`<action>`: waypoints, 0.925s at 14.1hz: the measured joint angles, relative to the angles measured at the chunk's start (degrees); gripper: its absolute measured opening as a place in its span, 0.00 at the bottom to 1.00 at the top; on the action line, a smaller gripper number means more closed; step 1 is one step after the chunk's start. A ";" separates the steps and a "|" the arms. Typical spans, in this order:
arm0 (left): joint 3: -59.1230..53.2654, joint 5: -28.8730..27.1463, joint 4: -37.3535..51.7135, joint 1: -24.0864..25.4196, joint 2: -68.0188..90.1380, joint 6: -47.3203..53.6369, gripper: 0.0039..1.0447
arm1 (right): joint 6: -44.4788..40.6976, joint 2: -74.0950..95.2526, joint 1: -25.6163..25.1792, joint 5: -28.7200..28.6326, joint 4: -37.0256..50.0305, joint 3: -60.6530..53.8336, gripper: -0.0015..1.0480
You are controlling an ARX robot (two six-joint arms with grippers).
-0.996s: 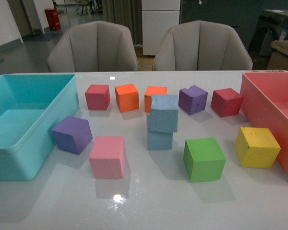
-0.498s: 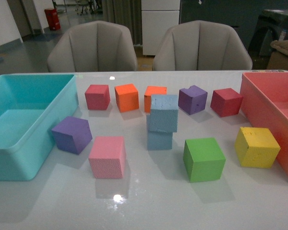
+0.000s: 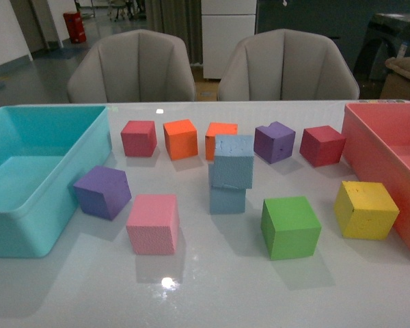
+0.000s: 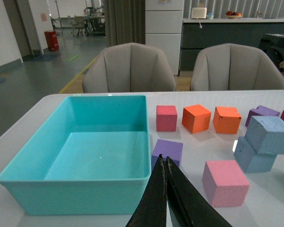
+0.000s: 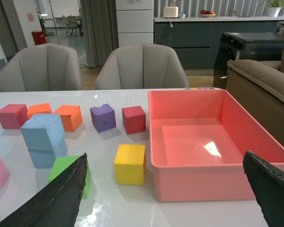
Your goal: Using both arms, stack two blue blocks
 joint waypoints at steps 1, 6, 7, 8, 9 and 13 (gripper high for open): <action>0.00 -0.02 -1.36 0.00 -1.11 0.00 0.01 | 0.02 0.00 0.00 0.00 0.00 0.00 0.94; 0.02 -0.11 -13.03 0.00 -11.96 0.02 0.01 | 0.00 0.00 0.00 0.00 0.00 0.00 0.94; 0.02 -0.02 -12.57 0.00 -11.98 0.02 0.01 | 0.00 0.00 0.00 0.00 -0.02 0.00 0.94; 0.02 -0.04 -12.74 0.00 -11.98 0.02 0.01 | 0.00 0.00 0.00 0.00 0.00 0.00 0.94; 0.00 -0.02 -12.74 0.00 -11.98 0.00 0.11 | 0.00 0.00 0.00 0.00 0.00 0.00 0.94; 0.02 0.00 -12.76 0.00 -11.98 0.00 0.65 | 0.00 0.00 0.00 0.00 0.00 0.00 0.94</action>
